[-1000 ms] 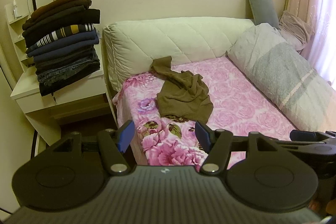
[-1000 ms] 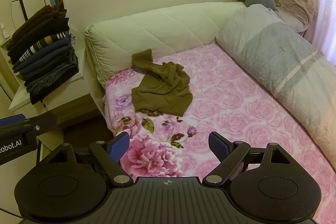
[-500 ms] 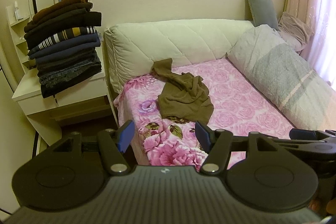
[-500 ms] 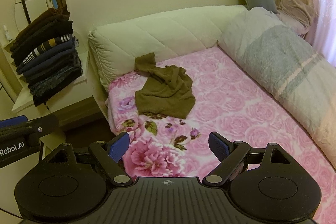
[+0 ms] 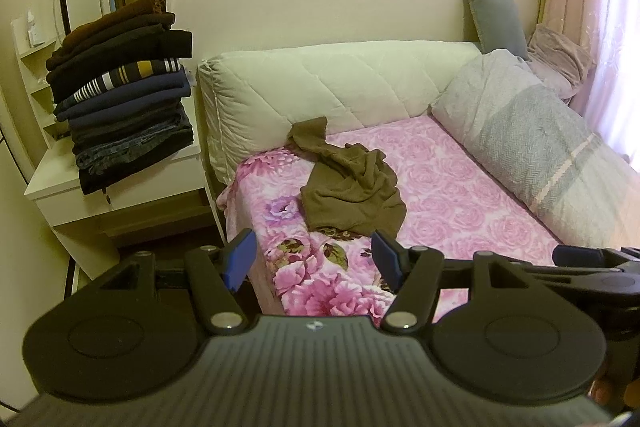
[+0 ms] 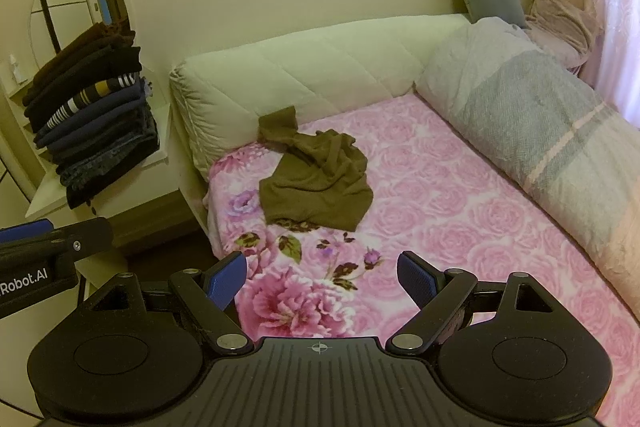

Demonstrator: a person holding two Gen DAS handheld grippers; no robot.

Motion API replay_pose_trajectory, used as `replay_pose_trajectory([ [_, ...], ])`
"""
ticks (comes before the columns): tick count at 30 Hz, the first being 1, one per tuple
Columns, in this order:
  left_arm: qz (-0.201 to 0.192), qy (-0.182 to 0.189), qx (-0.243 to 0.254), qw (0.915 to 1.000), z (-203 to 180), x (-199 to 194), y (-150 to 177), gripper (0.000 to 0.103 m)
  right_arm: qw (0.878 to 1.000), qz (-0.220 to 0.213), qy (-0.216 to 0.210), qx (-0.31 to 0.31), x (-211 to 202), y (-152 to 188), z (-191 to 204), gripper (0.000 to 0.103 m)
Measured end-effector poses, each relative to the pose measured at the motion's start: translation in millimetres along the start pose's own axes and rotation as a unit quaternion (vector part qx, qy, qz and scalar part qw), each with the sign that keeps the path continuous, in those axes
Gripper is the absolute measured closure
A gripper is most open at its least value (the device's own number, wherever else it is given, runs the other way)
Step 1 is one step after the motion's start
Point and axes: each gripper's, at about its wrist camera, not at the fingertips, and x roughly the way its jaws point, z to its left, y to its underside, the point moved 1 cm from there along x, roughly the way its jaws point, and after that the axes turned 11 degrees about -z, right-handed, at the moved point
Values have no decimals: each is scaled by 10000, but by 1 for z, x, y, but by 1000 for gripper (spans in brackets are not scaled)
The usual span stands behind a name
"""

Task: Fold clothes
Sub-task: 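Move both grippers toward the crumpled olive-green shirt on the bed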

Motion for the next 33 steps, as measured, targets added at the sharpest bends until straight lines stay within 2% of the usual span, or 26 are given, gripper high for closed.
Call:
replay_pose_trajectory([
  [19,174,97,199,9996,-1,20,-8,43,9998,51,56,180,10,-2,-9,18],
  [24,325,177,263,9990,1,44,-9,43,9995,94,95,284,24,-3,-11,18],
  [33,625,423,368,9965,11,106,-16,43,9970,324,408,577,71,-10,-19,18],
])
